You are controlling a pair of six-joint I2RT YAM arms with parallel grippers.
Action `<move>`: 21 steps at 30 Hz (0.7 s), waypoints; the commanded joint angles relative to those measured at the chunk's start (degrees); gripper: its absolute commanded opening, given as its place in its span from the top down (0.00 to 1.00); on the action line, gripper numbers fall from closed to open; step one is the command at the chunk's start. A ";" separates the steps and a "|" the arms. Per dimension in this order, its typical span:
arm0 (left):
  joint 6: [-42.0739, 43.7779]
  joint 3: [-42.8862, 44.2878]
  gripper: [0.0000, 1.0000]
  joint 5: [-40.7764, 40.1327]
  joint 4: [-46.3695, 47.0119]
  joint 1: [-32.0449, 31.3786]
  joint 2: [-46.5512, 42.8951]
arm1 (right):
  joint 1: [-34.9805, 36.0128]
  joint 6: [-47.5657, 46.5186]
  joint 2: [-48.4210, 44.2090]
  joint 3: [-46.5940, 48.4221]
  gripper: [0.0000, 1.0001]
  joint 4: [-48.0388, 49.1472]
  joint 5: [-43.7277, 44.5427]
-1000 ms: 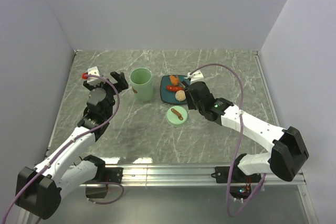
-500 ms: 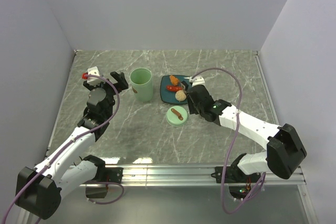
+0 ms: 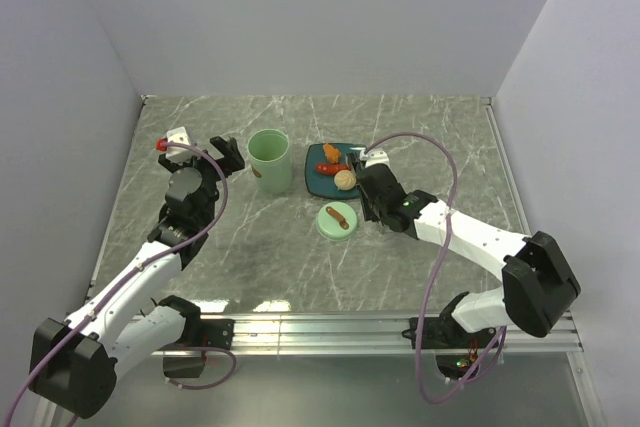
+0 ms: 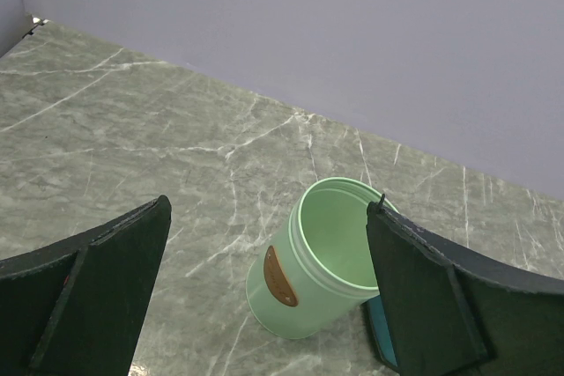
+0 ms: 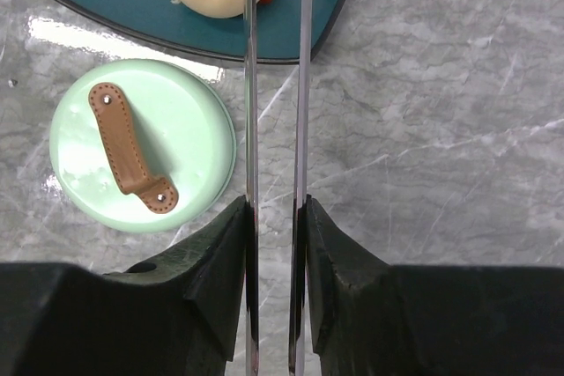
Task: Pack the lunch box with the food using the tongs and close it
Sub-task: Pick up the food using the clamp
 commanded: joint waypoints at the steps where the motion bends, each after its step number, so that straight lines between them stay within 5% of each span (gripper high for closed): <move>1: 0.09 0.21 0.01 0.72 2.67 0.26 -0.78 | -0.33 0.09 -0.23 1.22 0.74 0.66 0.24; 21: 0.18 0.48 0.01 0.37 2.41 0.26 -0.34 | 0.11 -2.98 -5.86 8.86 0.77 -2.77 3.23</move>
